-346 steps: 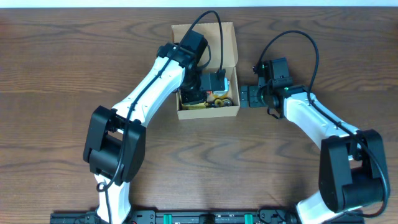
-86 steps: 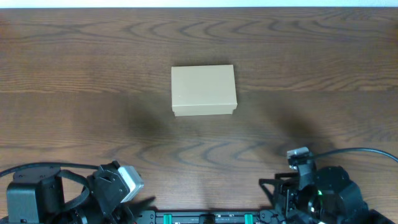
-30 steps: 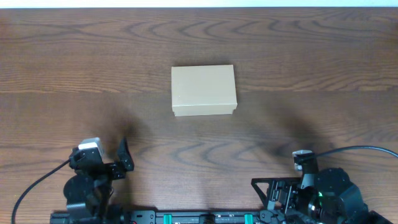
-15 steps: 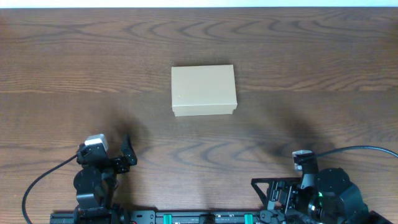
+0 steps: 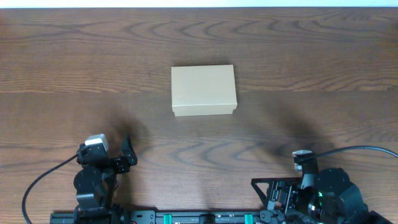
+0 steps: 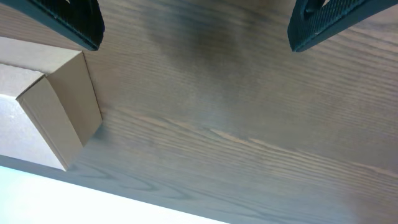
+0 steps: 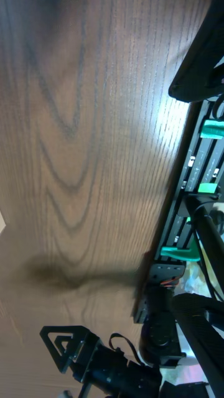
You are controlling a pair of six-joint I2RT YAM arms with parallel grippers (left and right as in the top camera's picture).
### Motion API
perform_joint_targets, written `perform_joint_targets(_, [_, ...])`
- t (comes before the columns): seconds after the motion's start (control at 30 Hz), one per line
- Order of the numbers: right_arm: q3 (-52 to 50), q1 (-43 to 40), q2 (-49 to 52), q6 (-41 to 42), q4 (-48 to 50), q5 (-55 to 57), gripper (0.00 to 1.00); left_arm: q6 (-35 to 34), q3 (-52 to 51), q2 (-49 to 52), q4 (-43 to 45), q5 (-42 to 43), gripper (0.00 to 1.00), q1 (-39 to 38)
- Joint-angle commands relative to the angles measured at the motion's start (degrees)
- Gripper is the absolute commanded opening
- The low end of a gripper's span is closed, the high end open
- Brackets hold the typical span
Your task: Pack container
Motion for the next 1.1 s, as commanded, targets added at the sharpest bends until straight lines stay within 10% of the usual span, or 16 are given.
perform_joint_targets(0.0, [-0.13, 0.37, -0.31, 0.81, -0.07, -0.24, 0.99, -0.02, -1.22, -0.55, 0.24, -1.03, 0.95, -0.28])
perform_joint_targets(0.47, [-1.05, 0.37, -0.42, -3.48, 2.34, 14.12, 0.99, -0.02, -1.22, -0.55, 0.22, -1.03, 0.95, -0.28])
perform_joint_targets(0.73, [-14.53, -0.17, -10.97, -28.15, 18.38, 16.68, 0.99, -0.02, -1.22, -0.55, 0.24, -1.03, 0.95, -0.28])
perform_joint_targets(1.07, [-30.69, -2.58, -21.55, -35.04, 25.79, 16.85, 0.99, -0.02, -1.22, -0.55, 0.22, -1.03, 0.95, -0.28])
